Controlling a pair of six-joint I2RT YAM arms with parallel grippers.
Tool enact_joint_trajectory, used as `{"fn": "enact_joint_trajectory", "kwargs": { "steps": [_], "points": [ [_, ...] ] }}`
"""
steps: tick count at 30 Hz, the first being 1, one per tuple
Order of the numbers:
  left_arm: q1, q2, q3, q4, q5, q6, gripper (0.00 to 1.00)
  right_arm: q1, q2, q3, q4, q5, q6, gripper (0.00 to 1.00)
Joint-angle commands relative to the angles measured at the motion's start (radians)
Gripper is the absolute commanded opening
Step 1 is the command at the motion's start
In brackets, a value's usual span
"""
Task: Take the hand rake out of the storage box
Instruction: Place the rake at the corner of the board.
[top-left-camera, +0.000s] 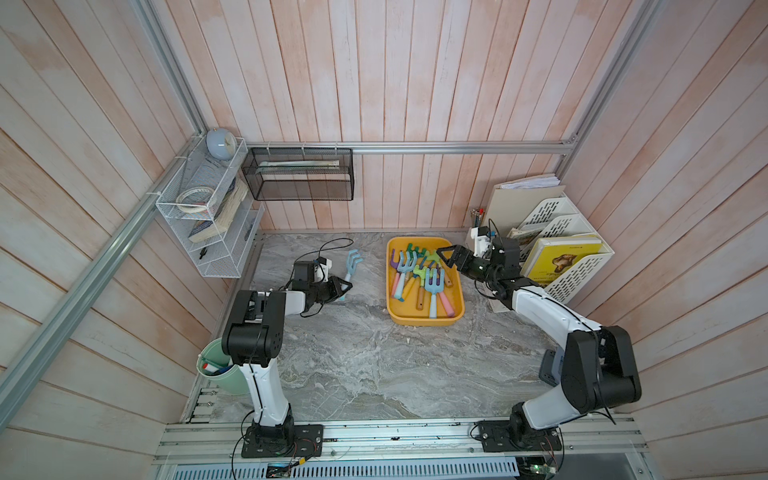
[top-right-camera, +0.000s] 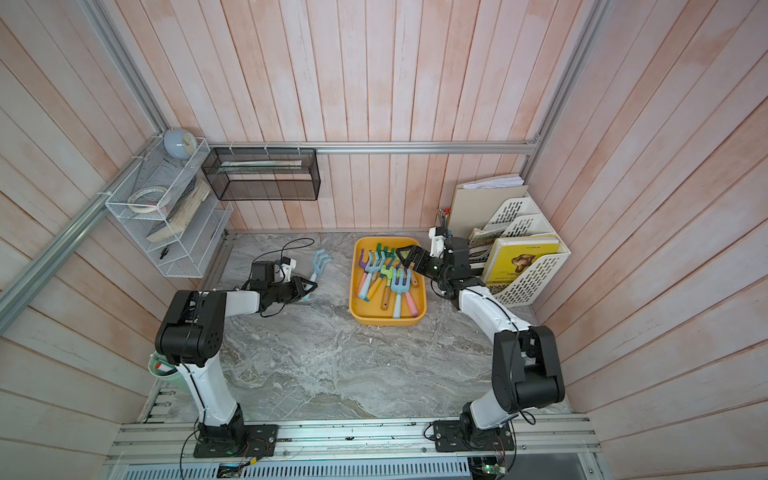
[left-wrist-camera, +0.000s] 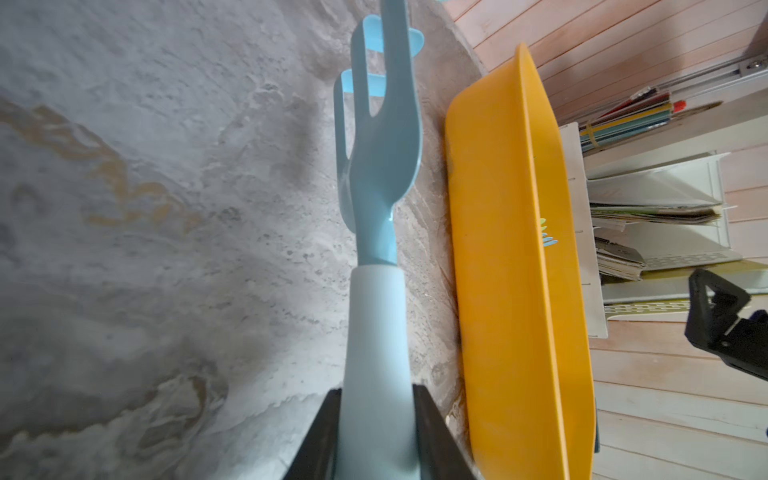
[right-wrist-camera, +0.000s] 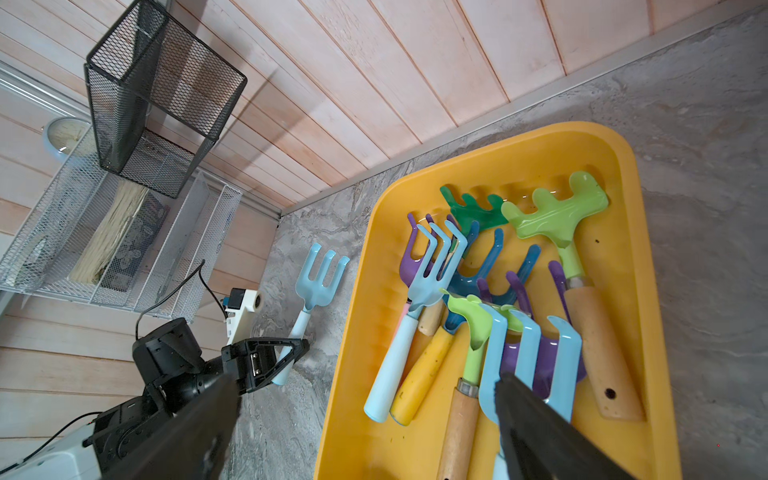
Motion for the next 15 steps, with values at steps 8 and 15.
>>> {"fn": "enact_joint_trajectory", "kwargs": {
  "steps": [8,15],
  "points": [
    [0.011,0.063,0.038,-0.069,-0.052,-0.004,0.07,-0.006,0.024,-0.008,-0.011,0.019,-0.028,0.98],
    [0.014,0.066,0.035,-0.076,-0.065,-0.005,0.2,-0.006,0.023,-0.011,-0.015,0.018,-0.032,0.98]
  ]
}}
